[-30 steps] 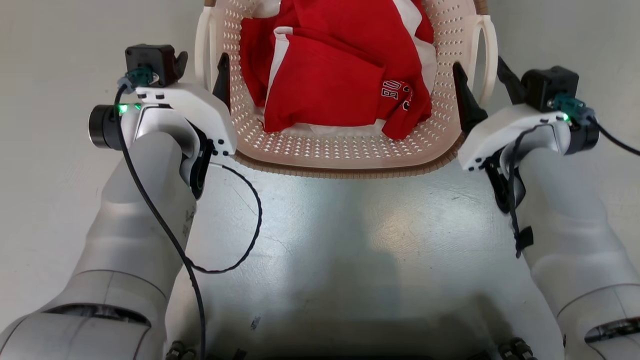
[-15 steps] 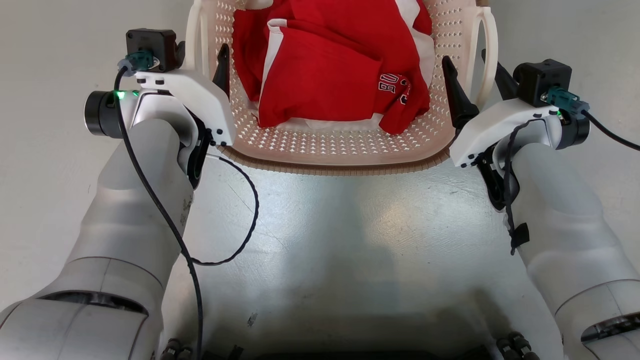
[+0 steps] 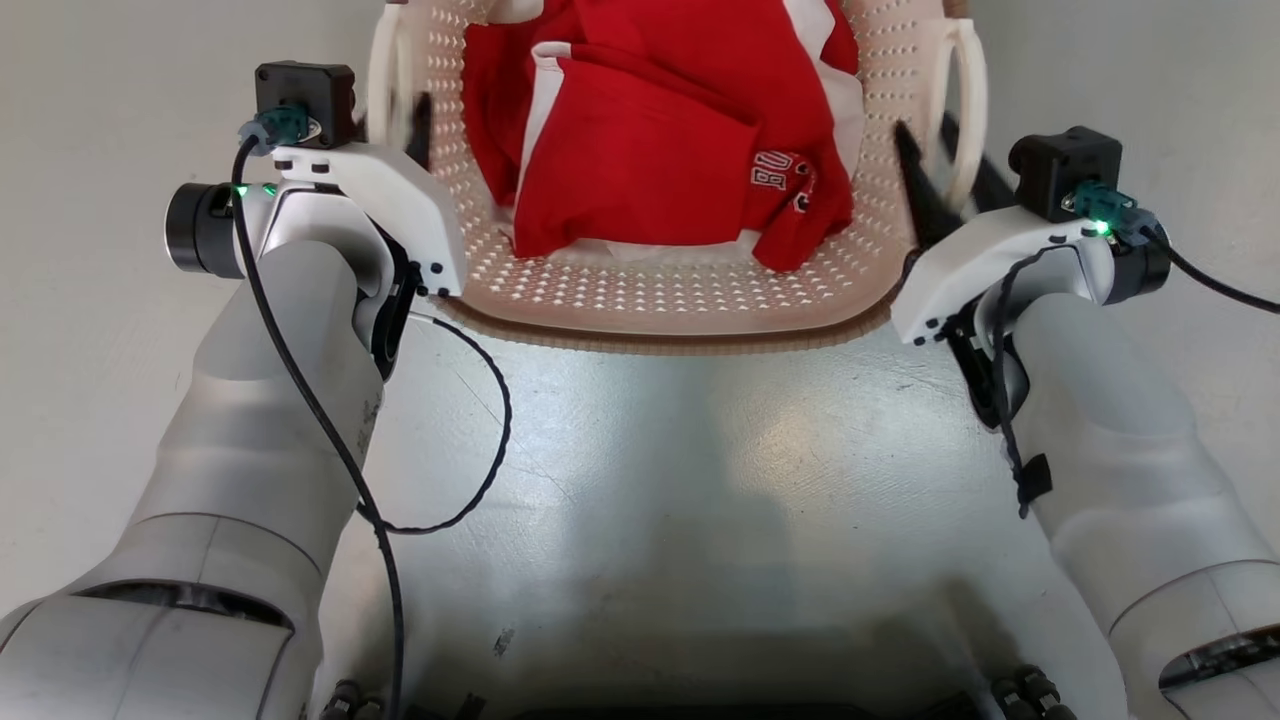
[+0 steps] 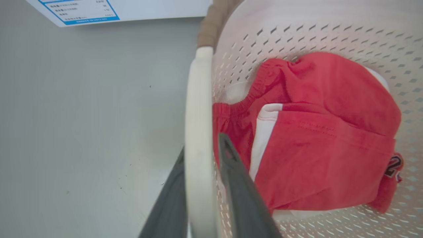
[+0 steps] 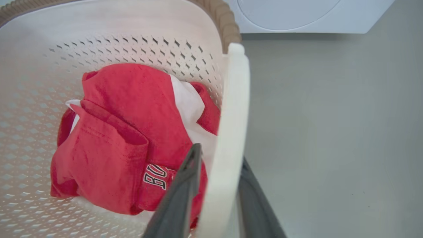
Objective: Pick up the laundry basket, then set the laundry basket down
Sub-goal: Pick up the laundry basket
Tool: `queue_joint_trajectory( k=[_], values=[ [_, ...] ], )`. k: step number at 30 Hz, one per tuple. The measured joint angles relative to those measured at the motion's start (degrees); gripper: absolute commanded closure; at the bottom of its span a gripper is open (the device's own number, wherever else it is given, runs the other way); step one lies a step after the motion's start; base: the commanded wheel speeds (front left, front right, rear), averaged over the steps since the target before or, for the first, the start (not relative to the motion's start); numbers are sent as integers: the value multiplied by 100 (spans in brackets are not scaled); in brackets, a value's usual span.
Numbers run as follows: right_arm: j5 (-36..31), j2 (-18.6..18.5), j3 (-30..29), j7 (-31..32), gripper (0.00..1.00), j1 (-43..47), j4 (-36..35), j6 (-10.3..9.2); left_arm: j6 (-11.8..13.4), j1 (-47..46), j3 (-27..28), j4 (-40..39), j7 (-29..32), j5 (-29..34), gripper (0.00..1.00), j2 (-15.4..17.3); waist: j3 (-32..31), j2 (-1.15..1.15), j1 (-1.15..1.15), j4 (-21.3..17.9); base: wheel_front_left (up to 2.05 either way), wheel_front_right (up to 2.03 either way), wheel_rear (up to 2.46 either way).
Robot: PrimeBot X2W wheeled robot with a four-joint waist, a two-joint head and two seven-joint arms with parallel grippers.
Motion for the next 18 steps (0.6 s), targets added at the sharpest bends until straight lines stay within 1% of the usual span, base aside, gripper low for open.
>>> queue_joint_trajectory(
  k=[8, 11, 18],
  values=[
    [-18, 5, -70, -20, 100, -34, 379, -4, 1, 64, -60, 94, -20, -65, 100, -65, -242, 0, 0, 32, 0, 0, 0],
    [55, 11, 114, -14, 100, -30, 609, -4, 1, 211, -77, 114, 1, -110, 100, -75, -418, 0, 0, 42, 0, 0, 0],
    [433, 31, 600, 318, 100, 45, 872, -4, 9, 682, -145, 145, 114, -154, 100, -80, -879, 0, 0, 11, 0, 0, 0]
  ],
)
